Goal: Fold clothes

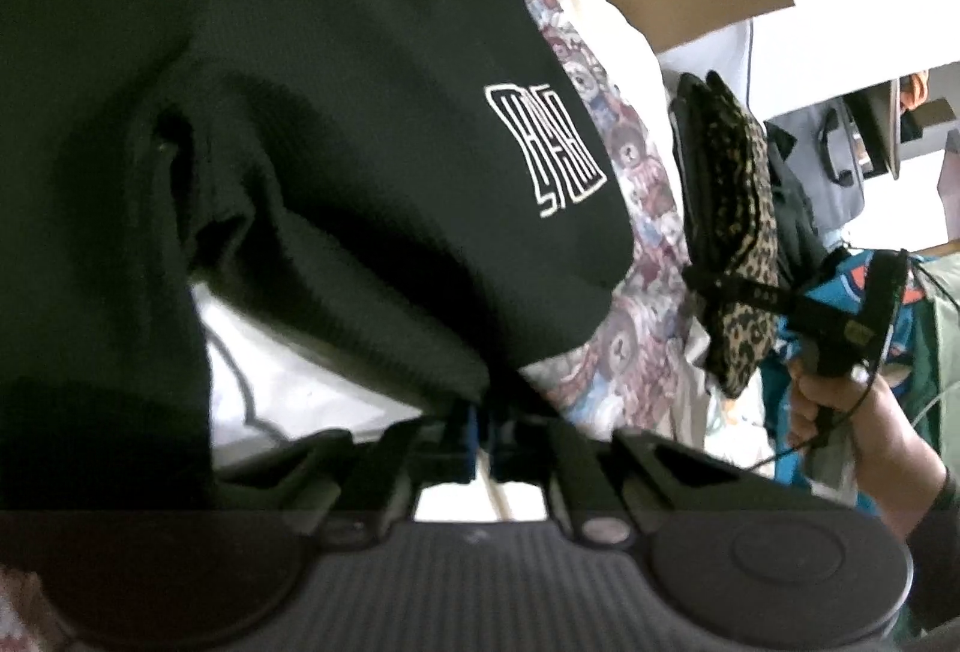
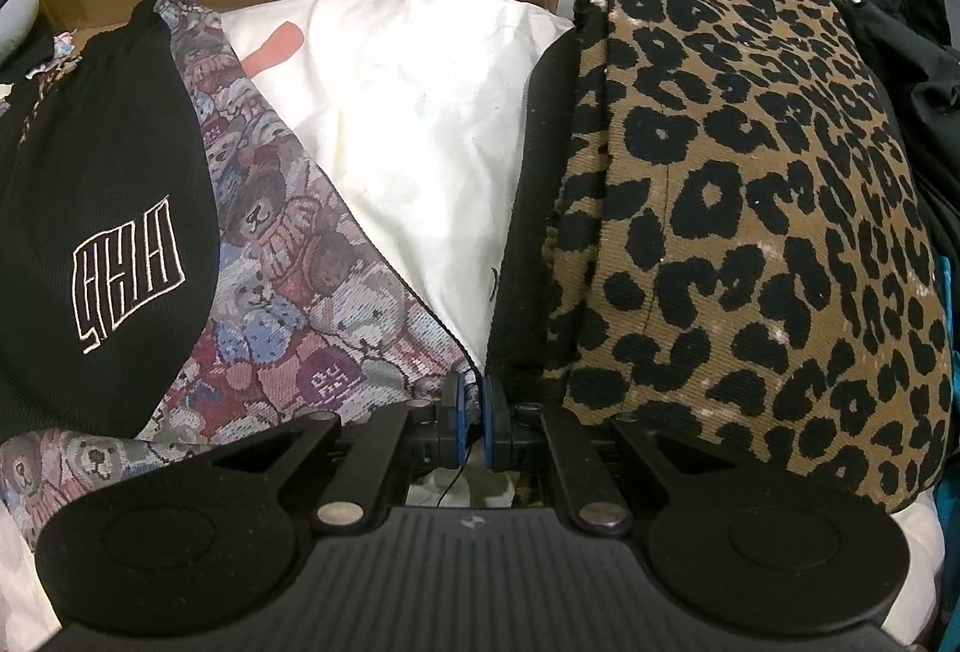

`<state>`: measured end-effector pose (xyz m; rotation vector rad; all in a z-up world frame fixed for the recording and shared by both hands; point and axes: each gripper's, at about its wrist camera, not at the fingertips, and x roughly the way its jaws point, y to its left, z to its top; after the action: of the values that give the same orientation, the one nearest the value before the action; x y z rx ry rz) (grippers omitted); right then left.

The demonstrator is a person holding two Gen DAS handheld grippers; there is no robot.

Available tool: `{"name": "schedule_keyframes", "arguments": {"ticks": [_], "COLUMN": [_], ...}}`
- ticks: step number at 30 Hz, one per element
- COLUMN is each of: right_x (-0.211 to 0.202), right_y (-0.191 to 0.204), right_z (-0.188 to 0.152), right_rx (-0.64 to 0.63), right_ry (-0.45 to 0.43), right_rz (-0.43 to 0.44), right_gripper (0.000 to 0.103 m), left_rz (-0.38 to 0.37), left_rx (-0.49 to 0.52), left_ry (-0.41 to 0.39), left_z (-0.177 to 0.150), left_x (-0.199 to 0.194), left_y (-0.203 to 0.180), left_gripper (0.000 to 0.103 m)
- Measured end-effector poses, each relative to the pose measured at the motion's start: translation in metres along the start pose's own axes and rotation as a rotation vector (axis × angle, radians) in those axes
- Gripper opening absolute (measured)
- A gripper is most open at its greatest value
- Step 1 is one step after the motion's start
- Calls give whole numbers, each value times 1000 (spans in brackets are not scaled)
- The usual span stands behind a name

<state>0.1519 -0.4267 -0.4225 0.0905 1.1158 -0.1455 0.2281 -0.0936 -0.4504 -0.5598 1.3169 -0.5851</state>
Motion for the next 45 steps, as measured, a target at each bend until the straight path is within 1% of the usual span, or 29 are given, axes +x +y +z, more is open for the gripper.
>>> {"name": "schedule_keyframes", "arguments": {"ticks": [3, 5, 9, 13, 16, 18, 19, 20, 21, 22, 23, 24, 26, 29, 33, 36, 37, 38, 39, 40, 41, 45], "right_x": [-1, -1, -2, -1, -1, 0, 0, 0, 0, 0, 0, 0, 0, 0, 0, 0, 0, 0, 0, 0, 0, 0], "right_y": [0, 0, 0, 0, 0, 0, 0, 1, 1, 1, 1, 0, 0, 1, 1, 1, 1, 1, 2, 1, 1, 1], "right_z": [0, -1, -1, -1, -1, -1, -1, -1, -1, -1, -1, -1, -1, -2, -3, -3, -3, -3, -3, -3, -3, -3], "right_rx": [-4, -9, -10, -15, -20, -21, -21, -23, -26, -29, -31, -30, -28, -26, -30, -33, -33, -34, -35, -34, -34, -36], "right_ry": [1, 1, 0, 0, 2, 3, 4, 4, 4, 5, 6, 6, 7, 5, 5, 4, 4, 3, 3, 3, 4, 3], "right_rz": [-2, -4, -3, -5, -6, -5, -6, -5, -5, -4, -3, -2, -2, -5, -5, -7, -7, -7, -8, -8, -8, -8], "right_gripper": [4, 4, 4, 4, 4, 4, 4, 4, 4, 4, 4, 4, 4, 4, 4, 4, 4, 4, 4, 4, 4, 4], "left_rz": [17, 45, 99, 146, 134, 111, 104, 104, 113, 126, 135, 142, 141, 190, 230, 262, 272, 279, 285, 290, 281, 237], "left_rx": [3, 22, 79, 168, 218, 235, 242, 251, 261, 270, 279, 287, 303, 352, 423, 452, 456, 462, 469, 476, 469, 440], "left_ry": [30, 49, 84, 131, 101, 84, 73, 66, 64, 65, 64, 59, 60, 66, 66, 50, 42, 40, 43, 47, 57, 62], "left_z": [-4, -7, -13, -16, -12, -7, -5, -4, -3, -2, -2, -2, -1, -5, -12, -16, -18, -19, -20, -20, -20, -18], "left_x": [-10, -15, -21, -27, -42, -49, -50, -49, -45, -40, -36, -32, -24, -10, 6, 13, 14, 14, 14, 14, 14, 5], "left_y": [1, 0, -2, -10, -22, -30, -33, -36, -38, -41, -43, -45, -48, -53, -56, -59, -59, -59, -59, -58, -57, -53], "left_gripper": [2, 2, 1, 2, 3, 7, 14, 23, 30, 41, 50, 53, 54, 54, 54, 50, 41, 26, 21, 10, 1, 0]}}
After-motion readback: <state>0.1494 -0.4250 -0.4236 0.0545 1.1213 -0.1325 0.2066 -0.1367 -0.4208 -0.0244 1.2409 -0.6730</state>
